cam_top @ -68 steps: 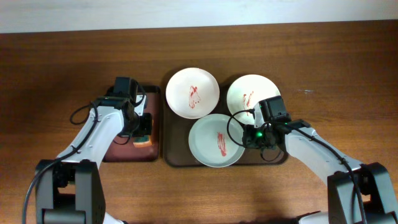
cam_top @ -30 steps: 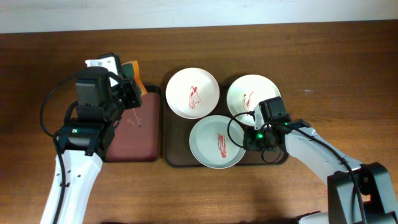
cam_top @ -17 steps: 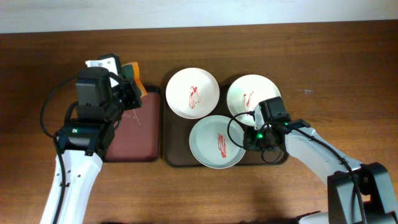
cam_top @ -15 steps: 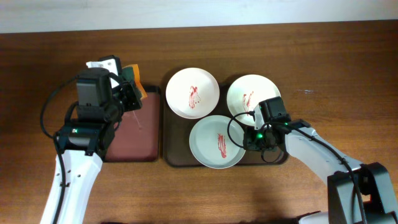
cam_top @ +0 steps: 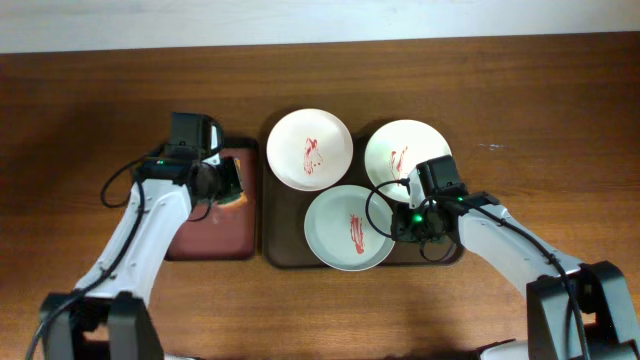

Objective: Clean dirty plates on tray and stack at the side
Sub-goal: 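Carry the sponge with the left gripper to the front plate, then scrub the front plate with the sponge while right gripper holds its rim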

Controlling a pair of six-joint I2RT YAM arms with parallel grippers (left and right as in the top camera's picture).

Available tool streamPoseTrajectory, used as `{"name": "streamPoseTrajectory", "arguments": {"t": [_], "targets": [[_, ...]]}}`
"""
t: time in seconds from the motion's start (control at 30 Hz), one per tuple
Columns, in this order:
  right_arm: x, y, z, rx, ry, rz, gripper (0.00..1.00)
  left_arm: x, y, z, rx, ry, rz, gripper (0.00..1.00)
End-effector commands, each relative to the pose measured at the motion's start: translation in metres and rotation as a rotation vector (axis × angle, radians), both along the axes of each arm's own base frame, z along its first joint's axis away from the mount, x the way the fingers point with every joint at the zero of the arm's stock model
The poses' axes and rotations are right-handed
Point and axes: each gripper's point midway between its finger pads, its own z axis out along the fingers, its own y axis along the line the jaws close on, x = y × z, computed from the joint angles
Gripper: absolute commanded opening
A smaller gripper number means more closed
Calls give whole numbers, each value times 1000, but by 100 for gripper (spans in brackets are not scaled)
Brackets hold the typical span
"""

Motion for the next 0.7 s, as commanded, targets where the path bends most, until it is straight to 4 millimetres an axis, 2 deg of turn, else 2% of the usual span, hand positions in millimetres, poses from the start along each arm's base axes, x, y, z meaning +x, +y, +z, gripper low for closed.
{"name": "streamPoseTrajectory", "arguments": {"t": [0.0,0.07,0.1,0.17,0.27,0.33,0.37,0.47,0.57,0.67], "targets": [[1,4,2,9,-1,12,4,0,-3,-6,-9,30,2,0],[1,4,2,9,-2,12,4,-5,-4,-9,-18,54,-2,0],[1,4,2,9,-1,12,4,-7,-15,-7,-75,61,-25,0],[1,4,2,10,-1,12,4,-6,-63,9,-314,27,-179,0],[1,4,2,10,-1,12,4,-9,-120,26,-418,-36,-359,0],[1,4,2,9,-1,12,4,-26,-160,23,-457,1,-441,0],[1,4,2,9,-1,12,4,-40,-187,19,-509,37,-514,0],[1,4,2,9,-1,12,4,-71,-238,-2,-608,172,-572,0],[1,4,2,9,-1,12,4,-84,-265,-14,-655,241,-555,0],[1,4,2,9,-1,12,4,-88,-271,-13,-680,293,-483,0]]}}
